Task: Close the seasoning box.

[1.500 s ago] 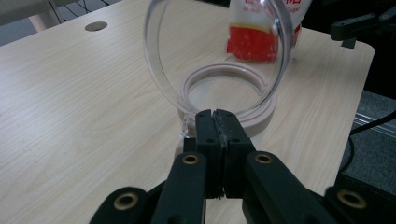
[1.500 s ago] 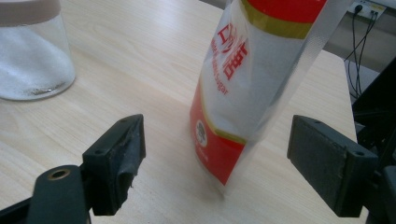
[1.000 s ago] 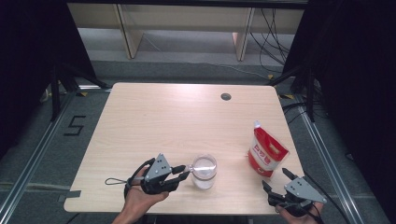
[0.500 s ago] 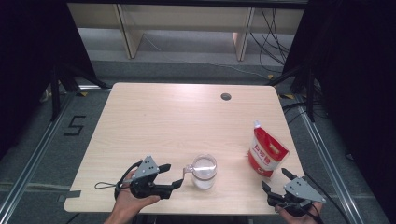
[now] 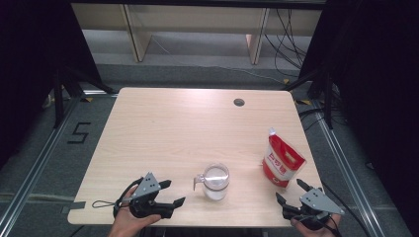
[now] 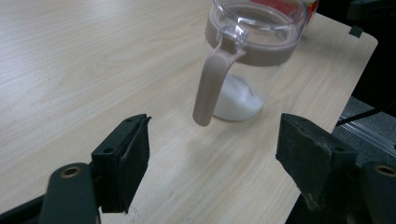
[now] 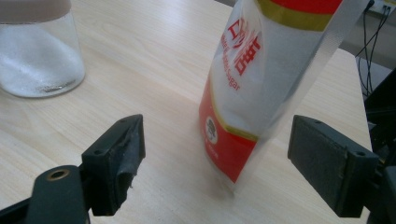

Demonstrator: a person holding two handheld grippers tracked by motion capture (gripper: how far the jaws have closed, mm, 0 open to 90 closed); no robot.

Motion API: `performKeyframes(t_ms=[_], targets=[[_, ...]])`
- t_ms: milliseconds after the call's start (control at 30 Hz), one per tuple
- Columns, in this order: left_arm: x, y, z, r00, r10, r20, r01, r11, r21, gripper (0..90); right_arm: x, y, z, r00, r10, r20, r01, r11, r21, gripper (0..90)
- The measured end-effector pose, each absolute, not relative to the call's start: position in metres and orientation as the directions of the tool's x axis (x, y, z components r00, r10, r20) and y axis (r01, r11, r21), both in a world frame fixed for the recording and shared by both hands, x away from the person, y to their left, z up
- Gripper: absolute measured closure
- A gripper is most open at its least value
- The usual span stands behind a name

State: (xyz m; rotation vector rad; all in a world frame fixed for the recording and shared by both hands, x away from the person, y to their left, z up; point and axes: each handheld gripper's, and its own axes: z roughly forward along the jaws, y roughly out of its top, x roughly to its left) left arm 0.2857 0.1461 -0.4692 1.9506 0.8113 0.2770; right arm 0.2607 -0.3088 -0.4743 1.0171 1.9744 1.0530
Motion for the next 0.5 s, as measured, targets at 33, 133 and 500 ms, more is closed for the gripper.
performKeyframes(t_ms=[33,133,500], targets=[[0.284,0.147,-0.472,0.752,0.642,-0.145,0.429,-0.311,0.848,24.6,0.26,-0.309,-0.474,-0.472,0.862,-0.186,0.324,0.366,0.872,19.7],[0.282,0.148,-0.475,0.759,0.638,-0.126,0.42,-0.333,0.844,23.9,0.259,-0.309,-0.475,-0.468,0.868,-0.164,0.341,0.348,0.873,19.5],[0.269,0.16,-0.492,0.758,0.647,-0.082,0.427,-0.396,0.813,19.2,0.256,-0.311,-0.478,-0.468,0.87,-0.157,0.358,0.349,0.866,19.1]])
